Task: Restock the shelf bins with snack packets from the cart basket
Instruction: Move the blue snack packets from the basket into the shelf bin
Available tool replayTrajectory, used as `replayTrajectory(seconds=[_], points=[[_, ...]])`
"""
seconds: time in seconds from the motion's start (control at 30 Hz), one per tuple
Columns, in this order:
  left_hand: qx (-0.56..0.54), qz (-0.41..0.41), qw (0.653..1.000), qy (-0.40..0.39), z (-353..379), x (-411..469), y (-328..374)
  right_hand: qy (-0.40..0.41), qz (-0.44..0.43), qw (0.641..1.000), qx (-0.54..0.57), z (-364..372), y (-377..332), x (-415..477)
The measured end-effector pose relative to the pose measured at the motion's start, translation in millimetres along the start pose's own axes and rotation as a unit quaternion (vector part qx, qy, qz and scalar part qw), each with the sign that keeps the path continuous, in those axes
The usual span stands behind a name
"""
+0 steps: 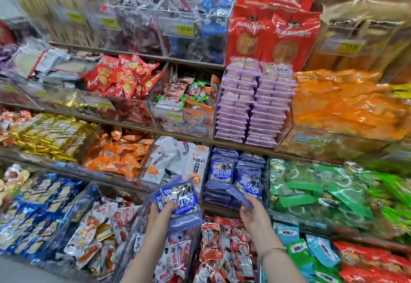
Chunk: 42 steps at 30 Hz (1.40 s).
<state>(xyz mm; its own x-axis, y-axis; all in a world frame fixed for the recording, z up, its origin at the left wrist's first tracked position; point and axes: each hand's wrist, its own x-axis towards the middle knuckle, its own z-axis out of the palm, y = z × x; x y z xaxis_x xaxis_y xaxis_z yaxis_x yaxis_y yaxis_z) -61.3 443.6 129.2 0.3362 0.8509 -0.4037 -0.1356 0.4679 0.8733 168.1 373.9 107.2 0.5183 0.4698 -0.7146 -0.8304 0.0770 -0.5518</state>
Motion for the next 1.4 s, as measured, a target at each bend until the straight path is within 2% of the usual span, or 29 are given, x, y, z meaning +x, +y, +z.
replayTrajectory(seconds=[0.13, 0.2, 0.23, 0.3, 0.37, 0.4, 0.5, 0.63, 0.77, 0.83, 0.93, 1.0, 1.1, 1.2, 1.27, 1.33, 1.4], points=[[0.01, 0.012, 1.0, 0.002, 4, 17, 7, 0.034, -0.016, 0.992, 0.124, 12, 5, 14], [0.024, 0.01, 1.0, -0.01, 5, 22, 11, 0.04, 0.005, 0.987, 0.158, 12, 5, 17], [0.024, 0.005, 0.999, -0.02, 5, 26, 13, 0.037, 0.014, 0.986, 0.16, 13, 3, 21], [0.03, -0.008, 0.999, -0.033, 7, 30, 15, 0.064, -0.023, 0.998, 0.018, 9, 6, 23], [0.041, -0.024, 0.998, -0.041, 8, 36, 16, 0.082, 0.005, 0.988, 0.131, 9, 7, 27], [0.042, -0.03, 0.998, -0.046, 8, 39, 15, 0.092, -0.004, 0.984, 0.152, 13, 4, 31], [0.036, -0.034, 0.997, -0.056, 12, 42, 15, 0.094, -0.011, 0.992, 0.086, 18, 3, 23], [0.067, -0.04, 0.994, -0.07, 20, 43, 15, 0.124, 0.034, 0.989, 0.076, 20, -4, 26], [0.07, -0.039, 0.994, -0.077, 28, 44, 12, 0.067, 0.066, 0.996, 0.012, 12, -6, 16], [0.065, -0.04, 0.994, -0.081, 34, 45, 7, -0.001, 0.058, 0.996, -0.063, 11, -4, 3], [0.094, -0.044, 0.991, -0.09, 48, 46, 2, -0.167, 0.029, 0.959, -0.226, 17, 4, -22], [0.127, -0.019, 0.987, -0.095, 59, 45, 5, -0.209, -0.007, 0.937, -0.279, 20, 6, -32], [0.138, -0.003, 0.986, -0.096, 71, 49, 9, -0.157, -0.107, 0.923, -0.335, 19, -1, -35], [0.118, -0.036, 0.988, -0.089, 83, 55, 19, -0.112, -0.157, 0.912, -0.362, 19, -11, -31], [0.158, -0.038, 0.983, -0.089, 90, 63, 25, -0.07, -0.201, 0.906, -0.367, 22, -19, -27], [0.279, 0.007, 0.956, -0.091, 96, 73, 28, -0.005, -0.273, 0.865, -0.42, 25, -31, -21], [0.395, 0.09, 0.908, -0.106, 103, 84, 31, 0.056, -0.35, 0.783, -0.511, 30, -44, -14]])
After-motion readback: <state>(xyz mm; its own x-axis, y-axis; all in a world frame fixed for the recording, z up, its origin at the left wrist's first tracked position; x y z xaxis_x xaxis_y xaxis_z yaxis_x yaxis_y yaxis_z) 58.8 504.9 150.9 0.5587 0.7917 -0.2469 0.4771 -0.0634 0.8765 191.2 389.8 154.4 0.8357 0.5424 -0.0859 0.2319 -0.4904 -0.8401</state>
